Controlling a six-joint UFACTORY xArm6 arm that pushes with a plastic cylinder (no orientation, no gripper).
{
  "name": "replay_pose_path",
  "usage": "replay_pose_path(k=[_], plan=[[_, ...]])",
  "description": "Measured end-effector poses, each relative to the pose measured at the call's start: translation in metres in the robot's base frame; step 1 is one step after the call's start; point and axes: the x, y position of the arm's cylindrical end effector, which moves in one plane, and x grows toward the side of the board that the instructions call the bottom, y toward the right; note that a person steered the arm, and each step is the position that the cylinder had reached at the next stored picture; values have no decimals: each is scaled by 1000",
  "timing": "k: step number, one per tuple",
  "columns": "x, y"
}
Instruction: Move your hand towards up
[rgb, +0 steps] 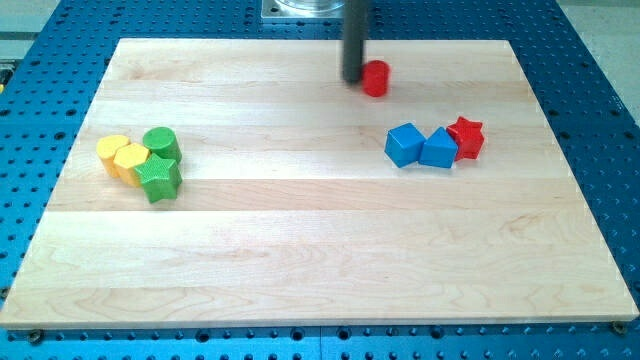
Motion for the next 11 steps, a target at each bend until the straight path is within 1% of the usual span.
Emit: replay_pose_path(k=[1, 2, 3, 4, 5, 11], plan=[[-47, -50], [-27, 40], [61, 64], [69, 76], [42, 66], [34, 76]])
